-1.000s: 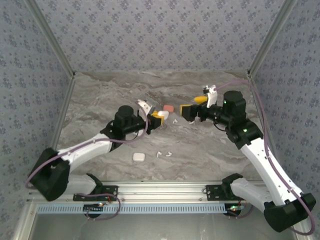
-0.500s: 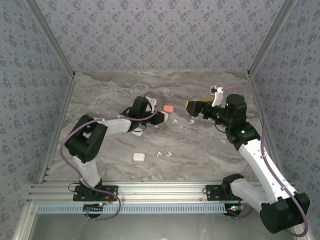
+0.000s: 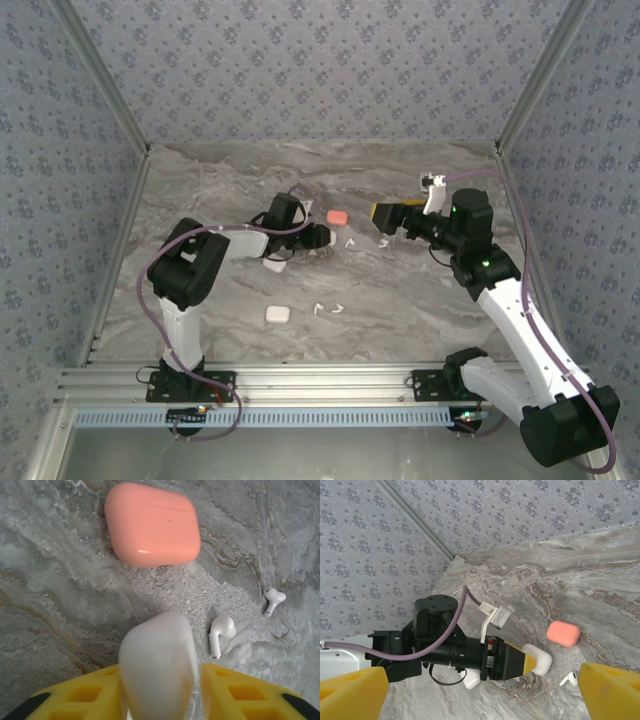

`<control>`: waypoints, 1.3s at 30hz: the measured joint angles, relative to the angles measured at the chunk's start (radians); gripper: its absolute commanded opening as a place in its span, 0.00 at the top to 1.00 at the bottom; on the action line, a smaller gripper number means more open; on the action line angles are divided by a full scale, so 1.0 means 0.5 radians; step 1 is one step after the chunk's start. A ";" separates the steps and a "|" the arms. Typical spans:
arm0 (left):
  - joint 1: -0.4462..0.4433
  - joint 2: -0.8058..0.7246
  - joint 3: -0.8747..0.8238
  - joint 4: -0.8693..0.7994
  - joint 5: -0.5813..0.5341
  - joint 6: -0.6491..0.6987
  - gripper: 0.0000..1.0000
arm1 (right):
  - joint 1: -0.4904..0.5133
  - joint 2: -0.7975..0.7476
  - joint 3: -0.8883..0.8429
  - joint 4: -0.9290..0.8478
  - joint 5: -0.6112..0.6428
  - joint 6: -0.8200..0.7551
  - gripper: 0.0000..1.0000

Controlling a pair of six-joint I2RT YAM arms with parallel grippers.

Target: Insert wireless bluetooth earbuds into charging case

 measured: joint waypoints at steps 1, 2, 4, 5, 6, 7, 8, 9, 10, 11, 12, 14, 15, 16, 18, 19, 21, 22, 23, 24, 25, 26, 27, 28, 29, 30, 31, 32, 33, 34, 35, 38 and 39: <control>0.000 0.007 0.000 -0.007 0.000 0.002 0.56 | 0.000 0.000 0.000 -0.006 0.000 -0.001 0.00; 0.001 0.008 0.000 -0.008 0.002 0.003 0.55 | 0.000 0.000 0.000 -0.014 0.001 -0.002 0.00; 0.005 0.008 0.002 -0.008 0.002 0.008 0.52 | 0.000 0.000 0.000 -0.033 0.002 -0.012 0.00; 0.008 0.008 0.002 -0.007 0.005 0.010 0.51 | 0.000 0.001 0.000 -0.040 0.002 -0.021 0.00; 0.010 0.007 0.002 -0.006 0.009 0.015 0.50 | 0.000 0.001 0.000 -0.049 0.008 -0.031 0.00; 0.014 0.007 0.002 -0.005 0.016 0.018 0.49 | 0.000 0.002 0.001 -0.061 0.011 -0.042 0.00; 0.015 0.003 0.002 -0.006 0.018 0.022 0.48 | 0.000 0.005 0.001 -0.072 0.021 -0.053 0.00; 0.017 -0.002 0.001 -0.008 0.015 0.028 0.47 | 0.001 0.011 0.002 -0.092 0.028 -0.067 0.00; 0.023 -0.010 0.000 -0.019 0.013 0.037 0.46 | 0.008 0.021 0.005 -0.120 0.044 -0.087 0.00; 0.031 -0.021 -0.003 -0.031 0.006 0.044 0.45 | 0.015 0.033 0.010 -0.148 0.060 -0.105 0.00; 0.044 -0.047 -0.014 -0.040 -0.001 0.056 0.44 | 0.026 0.050 0.016 -0.177 0.082 -0.128 0.00; 0.070 -0.123 -0.052 -0.057 -0.024 0.073 0.42 | 0.067 0.087 0.028 -0.233 0.132 -0.177 0.00; 0.084 -0.180 -0.079 -0.065 -0.034 0.082 0.41 | 0.096 0.108 0.036 -0.263 0.159 -0.201 0.00; 0.098 -0.249 -0.108 -0.071 -0.043 0.092 0.40 | 0.137 0.134 0.048 -0.298 0.200 -0.229 0.00; 0.130 -0.396 -0.167 -0.077 -0.066 0.108 0.38 | 0.224 0.196 0.074 -0.333 0.264 -0.273 0.00; 0.146 -0.477 -0.197 -0.081 -0.081 0.115 0.37 | 0.277 0.233 0.086 -0.352 0.301 -0.294 0.00; 0.185 -0.635 -0.262 -0.082 -0.108 0.129 0.34 | 0.385 0.317 0.102 -0.365 0.373 -0.326 0.00; 0.208 -0.726 -0.304 -0.084 -0.131 0.134 0.32 | 0.444 0.370 0.114 -0.372 0.414 -0.340 0.00; 0.231 -0.797 -0.336 -0.089 -0.143 0.140 0.30 | 0.494 0.424 0.122 -0.371 0.445 -0.351 0.00; 0.262 -0.883 -0.378 -0.091 -0.169 0.143 0.29 | 0.557 0.494 0.137 -0.372 0.481 -0.361 0.00; 0.301 -0.965 -0.420 -0.098 -0.192 0.145 0.27 | 0.619 0.577 0.159 -0.372 0.510 -0.369 0.00; 0.335 -1.028 -0.452 -0.105 -0.213 0.146 0.27 | 0.671 0.655 0.186 -0.374 0.535 -0.377 0.00; 0.381 -1.096 -0.491 -0.125 -0.237 0.145 0.26 | 0.729 0.755 0.224 -0.381 0.560 -0.391 0.00; 0.433 -1.164 -0.527 -0.150 -0.262 0.144 0.25 | 0.782 0.850 0.270 -0.389 0.585 -0.402 0.00; 0.476 -1.212 -0.554 -0.175 -0.280 0.145 0.25 | 0.829 0.945 0.322 -0.398 0.606 -0.417 0.00; 0.533 -1.267 -0.587 -0.203 -0.292 0.142 0.24 | 0.874 1.042 0.379 -0.414 0.628 -0.433 0.00; 0.584 -1.312 -0.616 -0.229 -0.300 0.138 0.23 | 0.924 1.151 0.456 -0.437 0.651 -0.455 0.00; 0.626 -1.347 -0.641 -0.256 -0.309 0.137 0.22 | 0.961 1.238 0.522 -0.455 0.668 -0.472 0.00; 0.678 -1.385 -0.670 -0.278 -0.315 0.130 0.21 | 1.004 1.345 0.611 -0.486 0.694 -0.499 0.00; 0.724 -1.422 -0.701 -0.298 -0.323 0.121 0.20 | 1.044 1.444 0.700 -0.506 0.719 -0.526 0.00; 0.763 -1.456 -0.732 -0.314 -0.327 0.111 0.18 | 1.074 1.522 0.771 -0.519 0.741 -0.548 0.00; 0.870 -1.550 -0.821 -0.365 -0.331 0.078 0.16 | 1.167 1.779 1.016 -0.577 0.811 -0.624 0.01; 0.908 -1.582 -0.851 -0.381 -0.331 0.069 0.16 | 1.193 1.859 1.093 -0.596 0.839 -0.649 0.01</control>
